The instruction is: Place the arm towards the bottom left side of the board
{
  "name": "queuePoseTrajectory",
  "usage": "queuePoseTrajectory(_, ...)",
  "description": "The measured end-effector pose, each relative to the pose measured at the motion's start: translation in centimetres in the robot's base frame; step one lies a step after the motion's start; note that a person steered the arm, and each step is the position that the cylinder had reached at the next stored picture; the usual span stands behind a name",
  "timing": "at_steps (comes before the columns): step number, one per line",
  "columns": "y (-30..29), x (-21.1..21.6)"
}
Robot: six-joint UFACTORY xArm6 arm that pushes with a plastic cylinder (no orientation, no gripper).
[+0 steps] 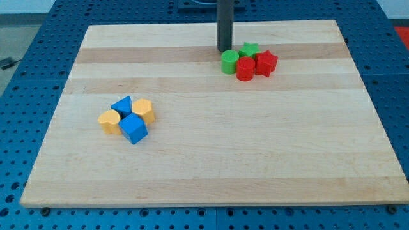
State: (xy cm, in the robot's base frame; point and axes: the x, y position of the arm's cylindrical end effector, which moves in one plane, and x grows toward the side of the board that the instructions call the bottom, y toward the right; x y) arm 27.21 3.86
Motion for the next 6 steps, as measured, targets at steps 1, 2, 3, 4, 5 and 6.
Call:
queuePoseTrajectory(1, 3.0, -1.4)
queuePoseTrajectory(2, -2.0, -1.3)
queuePoseTrajectory(3, -12.4, 1.1)
queuePoseTrajectory(4, -23.8, 5.2)
queuePoseTrajectory(5, -31.0, 11.7)
queuePoseTrajectory(6, -33.9, 17.5)
